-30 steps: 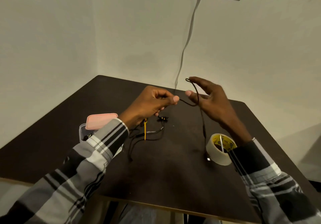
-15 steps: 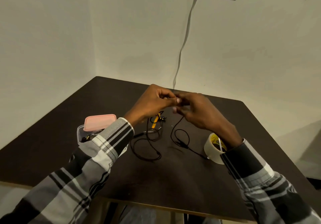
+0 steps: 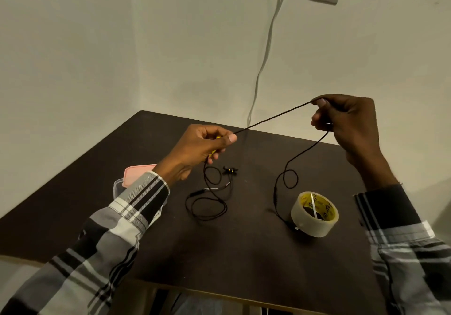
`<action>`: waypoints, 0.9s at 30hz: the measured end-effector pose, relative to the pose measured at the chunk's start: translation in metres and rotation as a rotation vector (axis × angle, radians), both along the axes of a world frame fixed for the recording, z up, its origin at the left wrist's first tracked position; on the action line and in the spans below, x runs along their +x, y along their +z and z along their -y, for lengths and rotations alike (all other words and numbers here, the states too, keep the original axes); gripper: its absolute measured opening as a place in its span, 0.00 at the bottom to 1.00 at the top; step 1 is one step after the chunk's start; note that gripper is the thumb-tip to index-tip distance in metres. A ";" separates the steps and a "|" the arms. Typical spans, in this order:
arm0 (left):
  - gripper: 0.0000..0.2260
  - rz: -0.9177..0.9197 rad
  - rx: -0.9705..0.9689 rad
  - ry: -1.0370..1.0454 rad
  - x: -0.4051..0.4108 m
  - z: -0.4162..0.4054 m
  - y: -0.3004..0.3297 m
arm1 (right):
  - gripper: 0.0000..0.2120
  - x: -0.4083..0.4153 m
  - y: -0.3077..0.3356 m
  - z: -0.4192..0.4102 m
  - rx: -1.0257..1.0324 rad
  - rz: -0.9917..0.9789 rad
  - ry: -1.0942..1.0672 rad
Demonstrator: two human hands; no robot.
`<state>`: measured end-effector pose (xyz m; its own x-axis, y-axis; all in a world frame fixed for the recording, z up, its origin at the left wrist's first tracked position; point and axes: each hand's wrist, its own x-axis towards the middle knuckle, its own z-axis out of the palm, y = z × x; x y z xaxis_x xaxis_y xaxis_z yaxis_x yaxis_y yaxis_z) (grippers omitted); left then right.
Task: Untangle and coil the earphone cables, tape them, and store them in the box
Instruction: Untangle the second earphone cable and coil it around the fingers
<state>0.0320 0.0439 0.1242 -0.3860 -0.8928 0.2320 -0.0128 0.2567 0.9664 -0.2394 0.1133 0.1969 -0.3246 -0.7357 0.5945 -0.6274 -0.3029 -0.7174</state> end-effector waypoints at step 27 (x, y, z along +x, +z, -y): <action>0.13 0.305 -0.454 0.069 -0.016 -0.014 -0.005 | 0.10 0.090 -0.067 -0.005 0.290 0.130 0.374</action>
<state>0.0157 0.0576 0.1188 -0.4406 -0.7547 0.4861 -0.3066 0.6354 0.7087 -0.1492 0.1179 0.1301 -0.0647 -0.9451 0.3203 -0.4135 -0.2668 -0.8705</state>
